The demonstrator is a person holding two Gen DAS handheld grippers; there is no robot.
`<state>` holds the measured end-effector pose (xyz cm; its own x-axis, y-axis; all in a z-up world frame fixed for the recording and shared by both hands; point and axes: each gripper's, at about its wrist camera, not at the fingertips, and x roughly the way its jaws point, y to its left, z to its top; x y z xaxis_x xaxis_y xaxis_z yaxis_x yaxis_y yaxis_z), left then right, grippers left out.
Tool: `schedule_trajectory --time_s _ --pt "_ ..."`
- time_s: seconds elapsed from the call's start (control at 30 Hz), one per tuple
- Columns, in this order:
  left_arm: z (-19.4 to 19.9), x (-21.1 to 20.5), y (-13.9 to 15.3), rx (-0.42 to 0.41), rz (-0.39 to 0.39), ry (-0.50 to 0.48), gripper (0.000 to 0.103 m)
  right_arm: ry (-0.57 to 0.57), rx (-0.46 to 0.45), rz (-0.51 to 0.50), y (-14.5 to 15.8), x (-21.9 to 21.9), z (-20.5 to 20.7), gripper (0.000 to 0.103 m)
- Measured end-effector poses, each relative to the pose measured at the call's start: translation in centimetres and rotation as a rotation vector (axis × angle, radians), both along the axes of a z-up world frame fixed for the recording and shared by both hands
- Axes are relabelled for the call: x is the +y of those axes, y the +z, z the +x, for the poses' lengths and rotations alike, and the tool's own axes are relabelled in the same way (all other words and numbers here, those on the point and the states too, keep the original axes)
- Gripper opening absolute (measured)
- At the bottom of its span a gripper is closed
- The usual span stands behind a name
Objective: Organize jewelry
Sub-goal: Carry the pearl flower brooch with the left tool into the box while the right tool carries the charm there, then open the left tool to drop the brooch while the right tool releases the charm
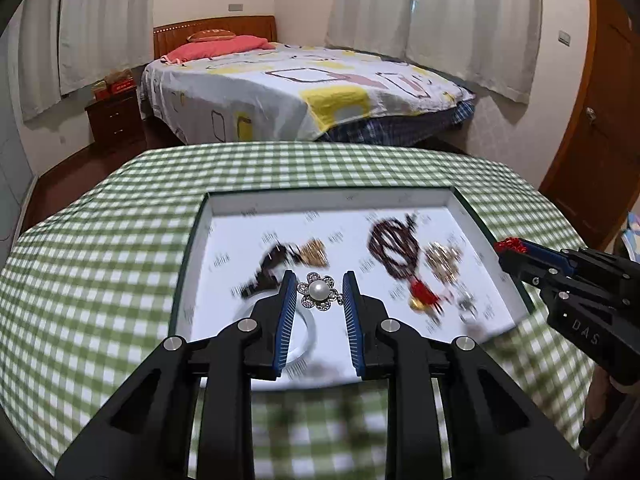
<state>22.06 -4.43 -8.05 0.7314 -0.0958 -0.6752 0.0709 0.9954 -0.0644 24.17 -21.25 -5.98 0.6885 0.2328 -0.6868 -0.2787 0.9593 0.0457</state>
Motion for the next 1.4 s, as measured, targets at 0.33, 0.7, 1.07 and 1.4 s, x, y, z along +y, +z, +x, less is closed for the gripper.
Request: schedule_trajectory --time_s 0.33,0.7,1.07,1.4 --pt "7.4 2.2 -1.3 -0.005 0.042 0.041 0.023 -0.053 0.001 0.0 -1.9 -0.1 7.0 0.016" --pt "14.3 4.4 -5.2 0.164 0.016 0.047 0.024 -0.084 0.174 -0.025 -5.6 -0.5 13.0 0.016" --pt "15.6 4.9 -6.8 0.278 -0.046 0.029 0.03 -0.077 0.243 -0.064 -6.5 0.2 13.6 0.018" --pt "14.9 5.3 -6.2 0.238 -0.041 0.055 0.056 -0.102 0.194 -0.055 -5.8 -0.4 13.1 0.051"
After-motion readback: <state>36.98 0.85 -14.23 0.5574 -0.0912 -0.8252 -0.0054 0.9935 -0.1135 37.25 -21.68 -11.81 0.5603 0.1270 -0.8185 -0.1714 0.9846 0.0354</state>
